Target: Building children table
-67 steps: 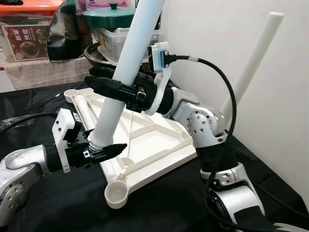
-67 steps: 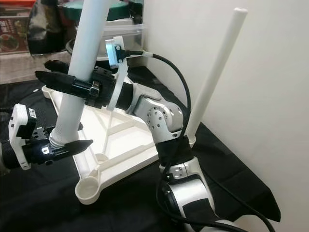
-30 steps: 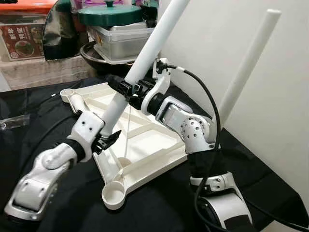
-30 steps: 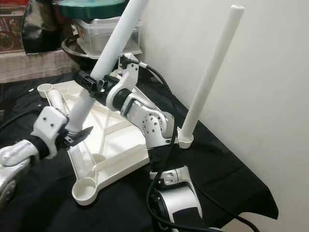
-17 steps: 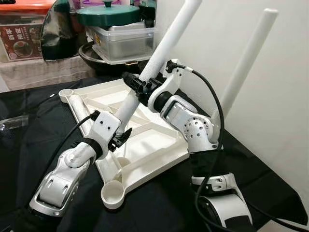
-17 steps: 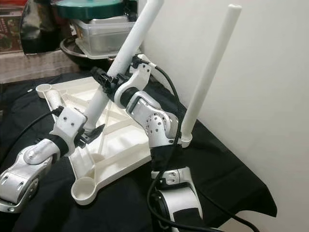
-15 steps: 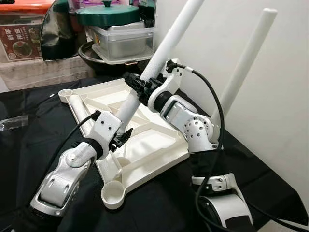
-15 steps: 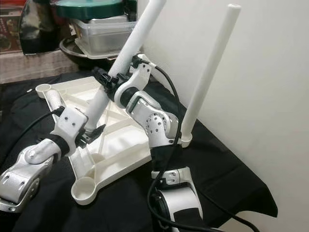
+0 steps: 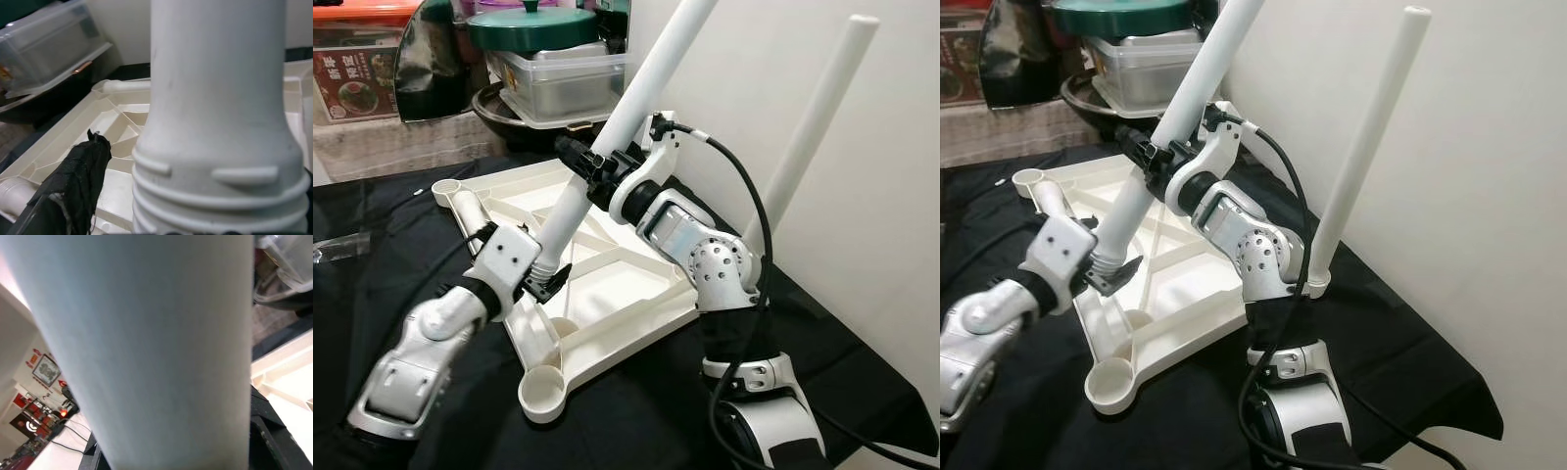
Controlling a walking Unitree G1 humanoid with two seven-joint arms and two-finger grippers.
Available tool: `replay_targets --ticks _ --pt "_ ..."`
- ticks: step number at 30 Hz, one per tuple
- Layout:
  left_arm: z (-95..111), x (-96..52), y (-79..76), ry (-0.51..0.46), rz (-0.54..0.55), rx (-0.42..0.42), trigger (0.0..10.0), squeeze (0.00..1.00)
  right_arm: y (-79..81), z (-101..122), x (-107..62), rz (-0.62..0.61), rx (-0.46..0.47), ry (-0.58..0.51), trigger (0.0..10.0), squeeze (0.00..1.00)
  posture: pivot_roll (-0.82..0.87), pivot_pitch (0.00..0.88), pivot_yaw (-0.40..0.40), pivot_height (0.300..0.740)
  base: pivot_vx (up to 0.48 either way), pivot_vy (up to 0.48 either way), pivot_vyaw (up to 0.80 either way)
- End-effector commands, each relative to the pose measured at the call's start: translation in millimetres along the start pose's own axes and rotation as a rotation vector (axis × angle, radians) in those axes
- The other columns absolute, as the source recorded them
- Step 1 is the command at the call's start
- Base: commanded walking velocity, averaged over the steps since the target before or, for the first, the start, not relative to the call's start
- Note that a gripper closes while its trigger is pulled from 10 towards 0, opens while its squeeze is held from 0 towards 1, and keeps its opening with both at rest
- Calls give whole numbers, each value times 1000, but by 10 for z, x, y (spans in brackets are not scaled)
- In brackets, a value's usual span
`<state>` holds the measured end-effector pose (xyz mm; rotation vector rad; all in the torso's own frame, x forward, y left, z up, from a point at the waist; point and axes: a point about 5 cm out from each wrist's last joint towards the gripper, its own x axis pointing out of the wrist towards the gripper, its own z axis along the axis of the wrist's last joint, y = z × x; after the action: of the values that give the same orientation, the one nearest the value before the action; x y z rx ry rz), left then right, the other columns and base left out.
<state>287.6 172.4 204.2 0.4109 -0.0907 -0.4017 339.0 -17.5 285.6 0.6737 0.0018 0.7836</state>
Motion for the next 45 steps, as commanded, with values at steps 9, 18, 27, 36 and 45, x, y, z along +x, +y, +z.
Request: replay_targets --ticks 9,18,27,36,45 --pt "32 -320 209 6 276 -311 10000 1000 -377 17 -27 -231 -77 -35 10000 0 93 0 -80 740 0 0 0" --pt "-324 -534 67 277 300 -394 10000 0 -627 286 -33 -374 -166 -121 10000 0 110 0 -91 740 0 0 0" --pt "-159 -503 -20 190 212 -469 10000 0 -533 363 -76 -274 33 -297 10000 0 111 0 -86 740 0 0 0" --pt "-164 -505 -7 124 337 -557 10000 0 -463 302 -51 -209 57 -286 10000 0 109 0 -85 740 0 0 0" --pt "-249 -622 -30 114 348 -509 10000 0 -412 277 -87 -145 23 -272 10000 0 110 0 -85 740 0 0 0"
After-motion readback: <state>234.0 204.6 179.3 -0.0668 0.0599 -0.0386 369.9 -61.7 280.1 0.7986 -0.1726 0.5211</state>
